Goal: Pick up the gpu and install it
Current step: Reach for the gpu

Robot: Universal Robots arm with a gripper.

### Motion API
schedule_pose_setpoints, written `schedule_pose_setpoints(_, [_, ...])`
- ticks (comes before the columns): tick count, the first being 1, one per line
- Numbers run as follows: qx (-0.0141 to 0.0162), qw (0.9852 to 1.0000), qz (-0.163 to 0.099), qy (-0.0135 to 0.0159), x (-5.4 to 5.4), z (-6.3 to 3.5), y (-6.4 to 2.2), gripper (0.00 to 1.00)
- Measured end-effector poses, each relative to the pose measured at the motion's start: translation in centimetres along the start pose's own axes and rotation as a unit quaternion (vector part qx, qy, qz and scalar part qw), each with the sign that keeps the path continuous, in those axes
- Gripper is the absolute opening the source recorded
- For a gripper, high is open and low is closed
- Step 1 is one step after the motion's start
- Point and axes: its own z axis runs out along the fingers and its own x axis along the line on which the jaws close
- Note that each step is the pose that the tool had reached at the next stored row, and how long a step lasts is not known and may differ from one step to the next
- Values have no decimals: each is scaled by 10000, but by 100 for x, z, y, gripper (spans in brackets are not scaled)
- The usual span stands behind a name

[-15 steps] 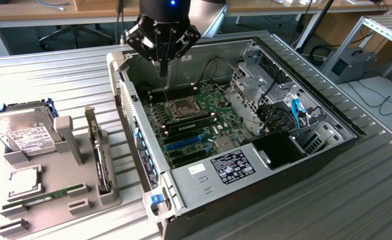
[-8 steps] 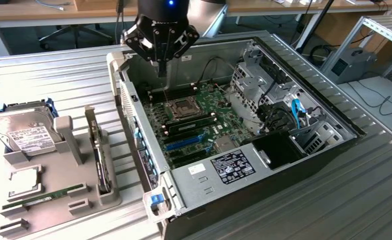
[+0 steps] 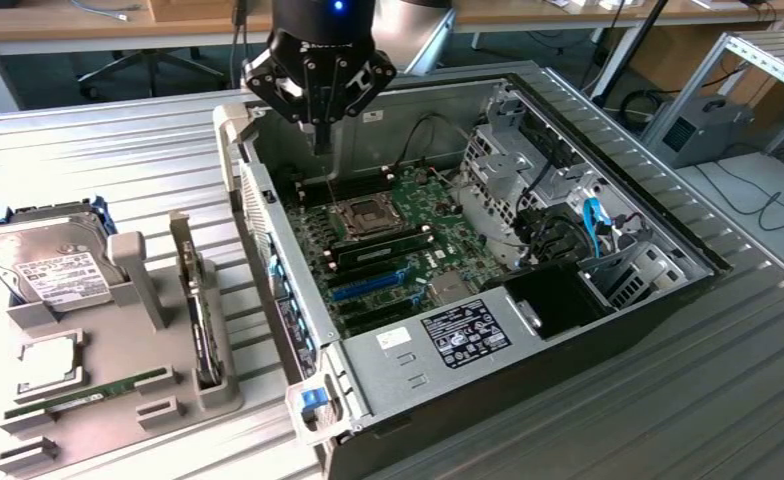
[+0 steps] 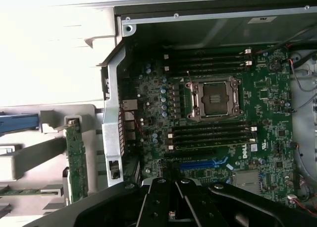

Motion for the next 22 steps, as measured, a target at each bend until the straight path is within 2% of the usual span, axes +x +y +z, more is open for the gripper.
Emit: schedule_pose_setpoints(22, [0,10000,0,0,92,1,-7,11])
